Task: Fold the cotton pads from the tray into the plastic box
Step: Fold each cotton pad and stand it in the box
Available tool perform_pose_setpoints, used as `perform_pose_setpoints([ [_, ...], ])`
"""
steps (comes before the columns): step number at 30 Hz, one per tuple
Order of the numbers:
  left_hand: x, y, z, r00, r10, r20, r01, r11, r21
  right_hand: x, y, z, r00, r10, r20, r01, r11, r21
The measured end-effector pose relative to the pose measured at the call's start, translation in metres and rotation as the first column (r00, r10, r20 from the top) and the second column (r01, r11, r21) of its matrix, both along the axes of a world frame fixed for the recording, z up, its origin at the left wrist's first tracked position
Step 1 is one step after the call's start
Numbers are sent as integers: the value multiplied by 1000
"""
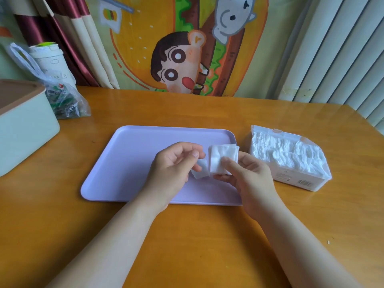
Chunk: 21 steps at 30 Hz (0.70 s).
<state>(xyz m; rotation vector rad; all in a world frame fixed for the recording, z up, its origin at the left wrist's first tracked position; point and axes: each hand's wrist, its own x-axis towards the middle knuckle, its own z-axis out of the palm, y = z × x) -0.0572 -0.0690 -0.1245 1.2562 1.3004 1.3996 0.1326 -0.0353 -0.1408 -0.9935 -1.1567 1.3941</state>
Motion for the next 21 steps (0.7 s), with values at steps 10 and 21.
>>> perform_pose_setpoints([
  [10, -7, 18, -27, 799, 133, -586, -165, 986, -1, 2, 9, -2, 993, -43, -110, 33, 995, -92],
  [21, 0, 38, -8, 717, -84, -692, -173, 940, -294, 1, 4, 4, 985, -35, -166, 16, 993, -116],
])
